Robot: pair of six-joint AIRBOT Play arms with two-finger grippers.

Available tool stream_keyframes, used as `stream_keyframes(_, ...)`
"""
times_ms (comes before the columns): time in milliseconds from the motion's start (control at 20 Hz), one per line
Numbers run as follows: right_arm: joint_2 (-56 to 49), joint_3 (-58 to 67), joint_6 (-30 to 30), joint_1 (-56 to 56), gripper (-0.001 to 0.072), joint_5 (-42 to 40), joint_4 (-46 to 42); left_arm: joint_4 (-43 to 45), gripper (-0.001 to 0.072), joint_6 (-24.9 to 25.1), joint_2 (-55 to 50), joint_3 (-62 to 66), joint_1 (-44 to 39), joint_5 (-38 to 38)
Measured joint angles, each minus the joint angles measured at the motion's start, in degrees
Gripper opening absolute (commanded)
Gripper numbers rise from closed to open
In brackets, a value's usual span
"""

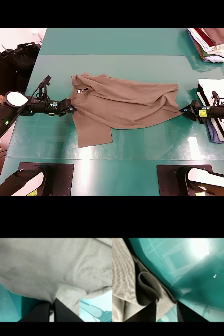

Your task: Fold the shirts.

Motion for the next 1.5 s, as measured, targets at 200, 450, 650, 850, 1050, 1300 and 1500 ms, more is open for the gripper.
stream_keyframes(200, -0.20, -0.13, -0.74, 0.04, 0.0148, -0.37, -0.20, -0.09, 0.0029, -0.02, 0.00, 0.00, 0.00, -0.35)
stream_keyframes(450, -0.04, -0.15, -2.71, 0.07, 0.0013, 1.16, -0.39, -0.13, 0.0028, -0.02, 0.00, 0.07, 0.00, -0.50)
stream_keyframes(650, 4.37, 1.55, -4.00, 0.11, 0.0013, 2.47, -0.42, 0.50, 0.0027, -0.13, 0.52, 4.09, 0.00, -1.64)
stream_keyframes(850, 13.94, 10.58, -4.46, 0.11, 0.0013, 4.33, 0.07, 4.83, 0.0027, -2.14, 4.07, 16.83, 0.00, -3.28)
stream_keyframes(1050, 24.41, 24.48, -4.63, 0.26, 0.0013, 4.35, 0.52, 11.08, 0.0028, -4.11, 9.16, 36.30, -0.02, -4.87)
stream_keyframes(1300, 34.60, 40.33, -4.52, 0.22, 0.0013, 1.11, -0.96, 14.71, 0.0027, -4.94, 12.13, 62.55, 0.00, -5.81)
stream_keyframes(1500, 37.29, 50.66, -3.08, 0.22, 0.0012, 0.94, -1.81, 15.54, 0.0027, -6.27, 12.72, 75.56, 0.00, -4.96)
